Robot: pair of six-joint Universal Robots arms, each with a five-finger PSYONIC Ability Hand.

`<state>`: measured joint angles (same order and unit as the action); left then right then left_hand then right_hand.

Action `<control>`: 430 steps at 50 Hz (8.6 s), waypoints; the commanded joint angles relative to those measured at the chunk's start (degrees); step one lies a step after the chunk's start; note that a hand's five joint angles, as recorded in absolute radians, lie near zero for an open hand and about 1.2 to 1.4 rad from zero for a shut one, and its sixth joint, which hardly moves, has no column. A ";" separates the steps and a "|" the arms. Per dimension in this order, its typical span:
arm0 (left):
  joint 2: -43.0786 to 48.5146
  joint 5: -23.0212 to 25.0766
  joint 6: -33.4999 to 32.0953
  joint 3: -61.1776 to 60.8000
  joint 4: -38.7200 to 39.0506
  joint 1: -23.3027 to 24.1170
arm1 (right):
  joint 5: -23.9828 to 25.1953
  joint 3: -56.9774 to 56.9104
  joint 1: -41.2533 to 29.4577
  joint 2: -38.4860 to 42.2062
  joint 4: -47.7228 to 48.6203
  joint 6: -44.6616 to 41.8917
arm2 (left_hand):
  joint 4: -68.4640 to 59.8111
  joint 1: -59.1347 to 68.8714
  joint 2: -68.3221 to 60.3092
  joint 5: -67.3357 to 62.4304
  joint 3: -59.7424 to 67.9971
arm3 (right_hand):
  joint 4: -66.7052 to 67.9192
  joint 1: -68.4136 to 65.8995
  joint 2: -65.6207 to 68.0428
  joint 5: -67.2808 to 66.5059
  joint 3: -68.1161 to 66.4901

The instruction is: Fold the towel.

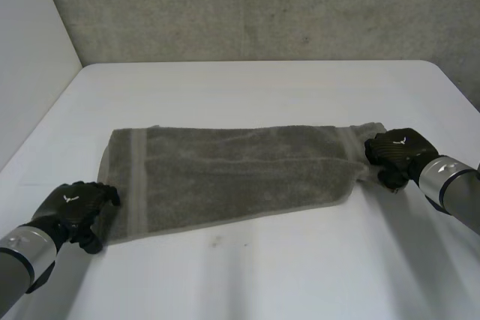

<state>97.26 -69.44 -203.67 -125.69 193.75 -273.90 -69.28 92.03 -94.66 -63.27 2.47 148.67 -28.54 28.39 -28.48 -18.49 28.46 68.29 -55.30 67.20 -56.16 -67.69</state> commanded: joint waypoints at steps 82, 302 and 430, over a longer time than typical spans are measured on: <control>-0.94 0.01 0.02 6.51 -3.82 4.86 | -0.07 1.48 0.18 -7.49 -17.68 -7.43 | -34.83 34.98 -34.89 -34.88 34.92 | 11.71 -24.70 12.80 -13.84 -12.31; 11.63 2.11 -3.47 11.53 8.67 6.97 | -4.37 -2.03 -6.15 -4.67 -16.18 -4.27 | -51.46 51.61 -51.52 -51.51 51.54 | 11.71 -24.70 12.80 -13.84 -12.31; 14.97 -14.77 15.58 73.08 -2.32 17.08 | -16.59 -34.72 -10.72 -7.31 -8.27 -4.27 | -51.46 51.61 -51.52 -51.51 51.54 | 11.71 -24.70 12.80 -13.84 -12.31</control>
<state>114.38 -86.35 -188.20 -38.42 190.99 -256.55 -89.29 52.80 -105.85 -70.60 2.77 144.68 -69.78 67.96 -69.77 -59.38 69.71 68.54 -55.25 67.25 -56.76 -68.07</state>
